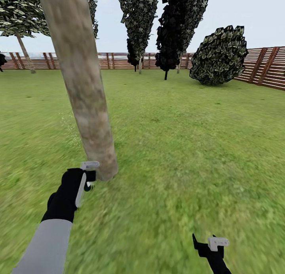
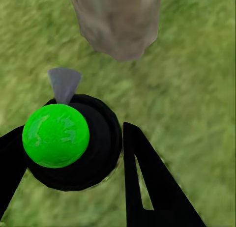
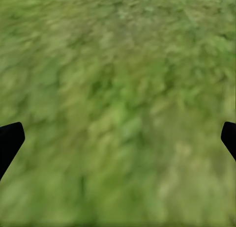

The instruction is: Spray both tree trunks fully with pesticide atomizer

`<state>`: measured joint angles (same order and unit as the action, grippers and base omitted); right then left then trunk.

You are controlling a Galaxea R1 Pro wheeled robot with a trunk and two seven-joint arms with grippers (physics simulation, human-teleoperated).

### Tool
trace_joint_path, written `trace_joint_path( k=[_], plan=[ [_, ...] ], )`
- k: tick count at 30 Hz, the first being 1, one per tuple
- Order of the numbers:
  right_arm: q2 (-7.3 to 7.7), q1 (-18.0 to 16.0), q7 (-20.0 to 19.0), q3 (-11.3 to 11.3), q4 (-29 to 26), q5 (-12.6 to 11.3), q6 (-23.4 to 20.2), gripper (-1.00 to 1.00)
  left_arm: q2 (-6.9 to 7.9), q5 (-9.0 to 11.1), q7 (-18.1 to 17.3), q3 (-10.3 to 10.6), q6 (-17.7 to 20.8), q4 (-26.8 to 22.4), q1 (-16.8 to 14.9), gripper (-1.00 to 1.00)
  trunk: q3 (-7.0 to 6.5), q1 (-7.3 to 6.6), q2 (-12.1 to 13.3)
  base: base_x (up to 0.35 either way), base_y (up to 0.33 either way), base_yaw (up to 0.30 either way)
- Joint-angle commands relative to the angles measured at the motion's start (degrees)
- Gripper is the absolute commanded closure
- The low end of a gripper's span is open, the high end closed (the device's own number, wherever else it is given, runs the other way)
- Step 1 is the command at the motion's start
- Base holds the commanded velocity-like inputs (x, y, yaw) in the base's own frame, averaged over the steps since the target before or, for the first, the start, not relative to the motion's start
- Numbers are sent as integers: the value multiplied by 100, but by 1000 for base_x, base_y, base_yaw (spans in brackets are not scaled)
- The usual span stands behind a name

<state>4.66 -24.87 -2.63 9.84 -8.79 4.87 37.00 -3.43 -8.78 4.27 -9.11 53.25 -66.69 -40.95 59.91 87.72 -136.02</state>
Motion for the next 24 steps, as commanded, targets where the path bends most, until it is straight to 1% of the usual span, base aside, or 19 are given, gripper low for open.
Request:
trace_joint_path(
  k=[1, 3, 5, 8, 9, 10, 12, 14, 18, 21, 24],
  plan=[
    [0, 0, 1, 0, 0, -2, 0, -100, 138, 55, -16, -1, 2, 15, 3, 100, 0, 0, 0, 0, 0, 0],
    [0, 0, 3, 0, 0, -1, 0, -100, 263, 65, -35, -8, -8, 66, 28, 100, 0, 0, 0, 0, 0, 0],
    [0, 0, 4, 0, 0, 0, 0, -100, 300, 68, -43, -11, -74, 196, 42, 100, 0, 0, 0, 0, 0, 0],
    [0, 0, 5, 0, 0, 1, 0, -100, 303, 69, -41, 6, -553, 793, -2, 100, 0, 0, 0, 0, 0, 0],
    [0, 0, 7, 0, 0, 0, 0, -100, 256, 70, -35, 18, -726, 1048, -35, 100, 0, 0, 0, 0, 0, 0],
    [0, 0, 6, 0, 0, 0, 0, -100, 230, 70, -33, 25, -789, 1149, -101, 100, 0, 0, 0, 0, 0, 0],
    [0, 0, 8, 0, 0, 1, 0, -100, 204, 71, -23, 31, -852, 1184, -189, 100, 0, 0, 0, 0, 0, 0],
    [0, 0, 6, 0, 0, 2, 0, -100, 196, 70, -16, 42, -862, 1160, -208, 100, 0, 0, 0, 0, 0, 0],
    [0, 0, 7, 0, 3, 2, 0, -100, 84, 70, -4, 57, -852, 1122, -312, 100, 0, 0, 0, 32, 0, 0],
    [0, 0, 8, 0, 0, -1, 0, -100, 18, 70, 1, 55, -844, 1115, -361, 100, 0, 0, 0, 266, 0, 0],
    [0, 0, 7, 0, 1, 0, 0, -100, 37, 70, 4, 23, -843, 1114, -329, 100, 0, 0, 0, 320, 65, 0]
  ],
)
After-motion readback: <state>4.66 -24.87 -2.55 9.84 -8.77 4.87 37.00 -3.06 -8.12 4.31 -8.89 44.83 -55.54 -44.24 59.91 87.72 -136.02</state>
